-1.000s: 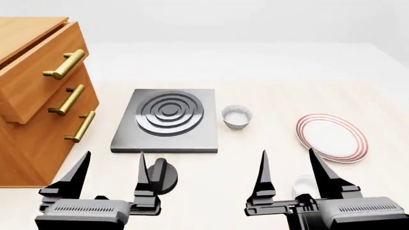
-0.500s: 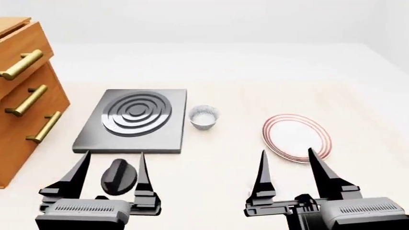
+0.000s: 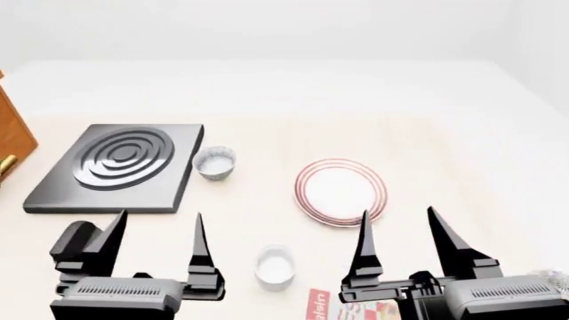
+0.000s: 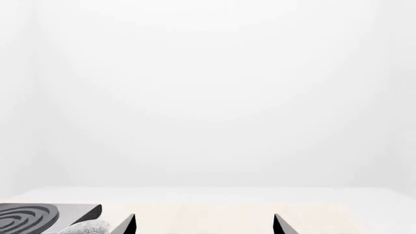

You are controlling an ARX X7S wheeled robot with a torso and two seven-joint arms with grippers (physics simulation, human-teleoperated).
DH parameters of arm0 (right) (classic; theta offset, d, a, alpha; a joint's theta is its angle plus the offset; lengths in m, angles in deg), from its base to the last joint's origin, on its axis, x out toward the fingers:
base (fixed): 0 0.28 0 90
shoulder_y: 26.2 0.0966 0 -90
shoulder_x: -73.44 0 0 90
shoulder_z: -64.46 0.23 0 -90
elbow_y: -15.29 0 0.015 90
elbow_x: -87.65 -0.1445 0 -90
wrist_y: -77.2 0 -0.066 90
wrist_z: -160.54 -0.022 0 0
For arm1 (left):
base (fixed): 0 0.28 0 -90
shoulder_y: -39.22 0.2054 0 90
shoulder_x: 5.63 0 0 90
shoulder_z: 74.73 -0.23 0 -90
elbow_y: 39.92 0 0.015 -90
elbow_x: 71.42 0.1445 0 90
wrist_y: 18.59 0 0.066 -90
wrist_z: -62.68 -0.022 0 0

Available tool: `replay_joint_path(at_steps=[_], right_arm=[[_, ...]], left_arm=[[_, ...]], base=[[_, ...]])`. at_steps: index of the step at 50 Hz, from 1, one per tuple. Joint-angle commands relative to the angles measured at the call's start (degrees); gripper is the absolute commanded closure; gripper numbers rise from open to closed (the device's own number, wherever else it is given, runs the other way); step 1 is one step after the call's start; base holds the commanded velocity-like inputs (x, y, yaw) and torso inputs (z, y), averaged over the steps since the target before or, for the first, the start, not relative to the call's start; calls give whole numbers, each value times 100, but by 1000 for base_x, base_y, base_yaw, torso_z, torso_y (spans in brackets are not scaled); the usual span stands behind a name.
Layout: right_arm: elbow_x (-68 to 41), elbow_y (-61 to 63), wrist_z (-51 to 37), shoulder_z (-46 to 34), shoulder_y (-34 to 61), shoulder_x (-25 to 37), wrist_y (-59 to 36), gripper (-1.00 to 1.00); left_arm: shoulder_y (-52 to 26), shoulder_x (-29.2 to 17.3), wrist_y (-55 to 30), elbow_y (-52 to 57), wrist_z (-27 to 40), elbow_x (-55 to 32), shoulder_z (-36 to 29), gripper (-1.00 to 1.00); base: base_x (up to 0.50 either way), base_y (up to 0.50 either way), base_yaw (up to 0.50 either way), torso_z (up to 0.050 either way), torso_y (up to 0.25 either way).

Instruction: Pick the akita bowl next to the cookies box and place it on the plate.

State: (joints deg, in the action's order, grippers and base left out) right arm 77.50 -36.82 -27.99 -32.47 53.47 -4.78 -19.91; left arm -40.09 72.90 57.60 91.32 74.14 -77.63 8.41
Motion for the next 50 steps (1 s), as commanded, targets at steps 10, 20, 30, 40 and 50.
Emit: replay_joint_path(at_steps=[10,20,30,40,50], right_arm=[[-25,34,-85,-70,-19,77,6,-100],[-66,11,-112,-76,9,117,10,-100],[-107,10,-147,-88,12,127,86,-100],[-114,-8,-192,-137,26,170,35,-100],[-166,-5,-258,-125,8,235,140,-100]], left_arm=[[8,-125,29,13,135,-69,-95,-100],[-25,-186,-11,27,220,-109,-134,-100],[-49,-239,14,-7,286,-175,-134,-100],[-52,-295,18,-9,342,-196,-177,-100],[-50,-339,39,-3,403,-211,-209,-100]], base=[[0,-500,0,0,0],[0,-500,0,0,0],[0,-264,0,0,0],[0,-64,0,0,0],[0,-100,0,0,0]])
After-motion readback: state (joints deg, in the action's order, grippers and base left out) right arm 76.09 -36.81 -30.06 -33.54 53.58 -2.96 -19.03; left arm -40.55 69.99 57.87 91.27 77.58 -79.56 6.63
